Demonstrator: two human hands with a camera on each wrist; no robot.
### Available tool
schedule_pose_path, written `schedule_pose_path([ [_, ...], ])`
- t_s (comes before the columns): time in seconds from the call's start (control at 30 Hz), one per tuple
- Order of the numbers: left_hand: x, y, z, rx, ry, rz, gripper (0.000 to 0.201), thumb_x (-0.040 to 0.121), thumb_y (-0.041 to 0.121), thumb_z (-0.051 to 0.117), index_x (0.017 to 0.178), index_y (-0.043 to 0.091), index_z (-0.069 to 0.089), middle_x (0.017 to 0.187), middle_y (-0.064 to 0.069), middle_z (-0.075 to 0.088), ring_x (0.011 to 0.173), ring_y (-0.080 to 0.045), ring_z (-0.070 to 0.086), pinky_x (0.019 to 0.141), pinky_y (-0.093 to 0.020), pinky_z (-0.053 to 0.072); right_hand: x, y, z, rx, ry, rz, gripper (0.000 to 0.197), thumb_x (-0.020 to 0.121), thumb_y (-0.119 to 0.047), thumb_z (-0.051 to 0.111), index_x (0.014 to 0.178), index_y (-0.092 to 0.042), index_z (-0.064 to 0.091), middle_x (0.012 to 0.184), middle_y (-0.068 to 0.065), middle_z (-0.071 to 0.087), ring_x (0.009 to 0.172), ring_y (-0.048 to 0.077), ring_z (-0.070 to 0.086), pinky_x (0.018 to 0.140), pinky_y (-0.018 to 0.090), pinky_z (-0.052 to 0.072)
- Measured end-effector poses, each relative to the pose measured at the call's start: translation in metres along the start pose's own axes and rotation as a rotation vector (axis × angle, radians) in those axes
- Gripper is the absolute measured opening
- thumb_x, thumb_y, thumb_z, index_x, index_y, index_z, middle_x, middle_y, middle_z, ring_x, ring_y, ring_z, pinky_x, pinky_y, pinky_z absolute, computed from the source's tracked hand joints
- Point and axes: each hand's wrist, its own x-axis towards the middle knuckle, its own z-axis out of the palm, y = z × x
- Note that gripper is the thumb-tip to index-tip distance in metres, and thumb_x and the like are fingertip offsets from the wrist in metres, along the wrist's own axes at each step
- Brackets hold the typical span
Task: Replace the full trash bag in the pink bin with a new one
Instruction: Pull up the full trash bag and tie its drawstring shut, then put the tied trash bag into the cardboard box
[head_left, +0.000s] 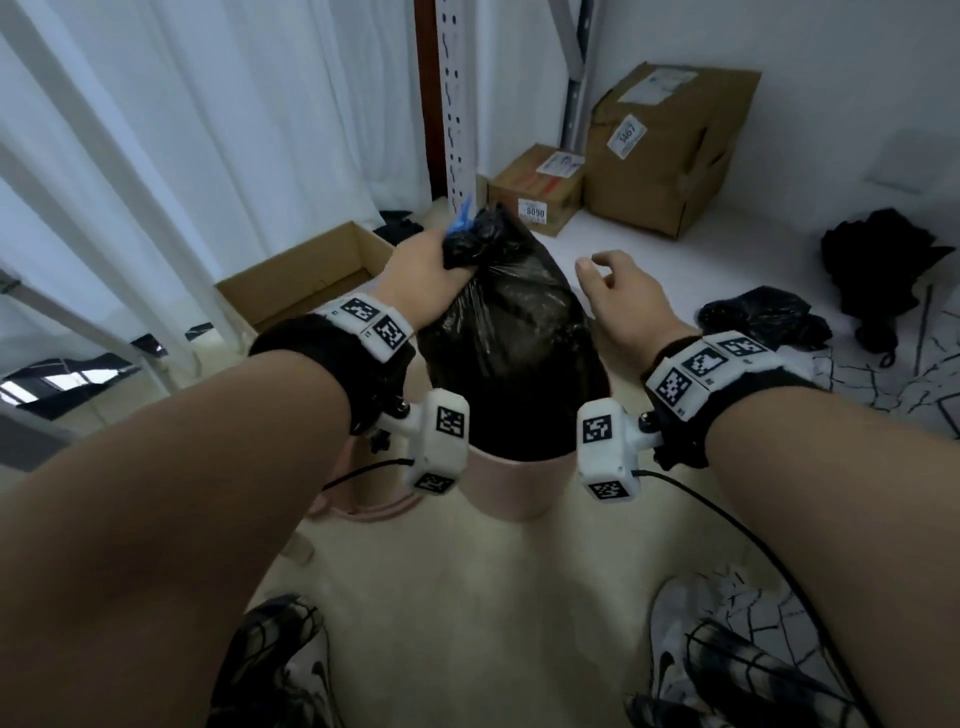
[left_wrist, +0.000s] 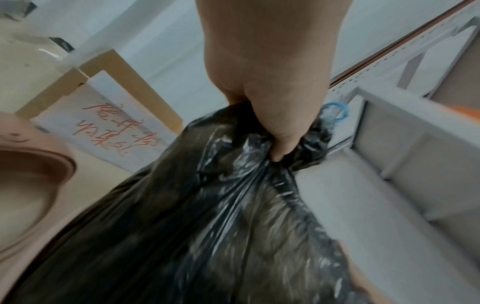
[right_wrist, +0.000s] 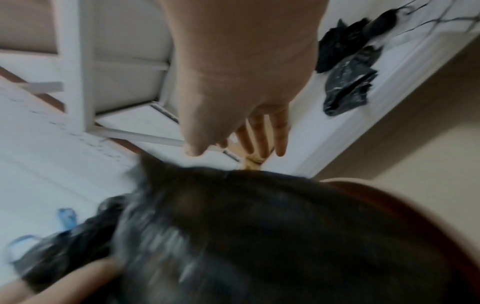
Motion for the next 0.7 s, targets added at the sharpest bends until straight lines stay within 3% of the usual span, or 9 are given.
schedule_pose_path([
  [0.03,0.000,0.001,-0.009,-0.037,0.007,-0.019,0.030,0.090,0.022,0.056,0.113,0.003,0.060,0.110,-0.017,0.066,0.106,-0.030,0.060,0.086,-0.027,0.044,-0.002,-0.015,-0.001,0.059,0.001,-0.041,0.056,0.096,-0.050,0.039,0.137,-0.012,0.044,0.133,0.014,0.054,0.123,0.027,0.050,0.102,0.034,0.037],
  [0.13,-0.006,-0.002,-0.040,-0.172,0.057,-0.111,0.028,0.088,0.017,0.056,0.108,-0.001,0.062,0.107,-0.022,0.067,0.101,-0.034,0.064,0.093,-0.043,0.051,-0.010,-0.059,-0.003,0.142,-0.110,-0.188,0.062,0.088,-0.057,0.050,0.137,-0.018,0.044,0.139,0.006,0.049,0.127,0.019,0.046,0.103,0.029,0.036],
  [0.23,-0.006,-0.003,-0.074,-0.269,0.130,-0.135,0.034,0.083,0.022,0.056,0.109,0.002,0.063,0.111,-0.019,0.067,0.105,-0.031,0.062,0.097,-0.042,0.049,-0.009,-0.099,0.002,-0.054,-0.203,-0.333,0.079,0.076,-0.059,0.065,0.141,-0.027,0.037,0.142,0.008,0.041,0.132,0.023,0.039,0.111,0.033,0.031],
  [0.3,0.000,-0.005,-0.097,-0.312,0.191,-0.136,0.040,0.079,0.025,0.055,0.113,0.003,0.061,0.114,-0.018,0.066,0.107,-0.031,0.061,0.098,-0.043,0.048,-0.005,-0.121,0.009,-0.220,-0.144,-0.365,0.088,0.074,-0.057,0.067,0.146,-0.028,0.027,0.144,0.011,0.035,0.134,0.031,0.034,0.114,0.040,0.028],
  [0.4,0.018,-0.017,-0.121,-0.385,0.274,-0.132,0.050,0.072,0.032,0.054,0.113,0.005,0.059,0.112,-0.017,0.066,0.106,-0.032,0.062,0.097,-0.047,0.049,0.005,-0.146,0.022,-0.330,-0.013,-0.354,0.080,0.083,-0.045,0.062,0.148,-0.027,0.019,0.145,0.013,0.032,0.133,0.037,0.032,0.112,0.048,0.030],
  [0.53,0.043,-0.044,-0.139,-0.410,0.410,-0.183,0.041,0.083,0.026,0.052,0.120,0.009,0.054,0.116,-0.013,0.064,0.108,-0.029,0.060,0.098,-0.046,0.048,0.032,-0.170,0.044,-0.310,0.016,-0.336,0.073,0.087,-0.016,0.053,0.148,-0.026,0.016,0.145,0.014,0.029,0.131,0.038,0.031,0.104,0.049,0.035],
  [0.6,0.056,-0.056,-0.145,-0.466,0.480,-0.212,0.040,0.085,0.024,0.052,0.122,0.009,0.053,0.117,-0.012,0.063,0.108,-0.028,0.059,0.099,-0.045,0.047,0.051,-0.178,0.053,-0.276,-0.009,-0.336,0.075,0.086,-0.014,0.053,0.149,-0.026,0.015,0.147,0.012,0.028,0.134,0.036,0.029,0.107,0.048,0.034],
  [0.7,0.085,-0.084,-0.149,-0.478,0.569,-0.267,0.033,0.091,0.014,0.050,0.123,0.005,0.049,0.119,-0.013,0.059,0.107,-0.025,0.056,0.098,-0.034,0.045,0.082,-0.183,0.074,-0.245,-0.063,-0.365,0.072,0.088,-0.014,0.052,0.148,-0.026,0.015,0.148,0.012,0.028,0.136,0.034,0.028,0.111,0.046,0.031],
])
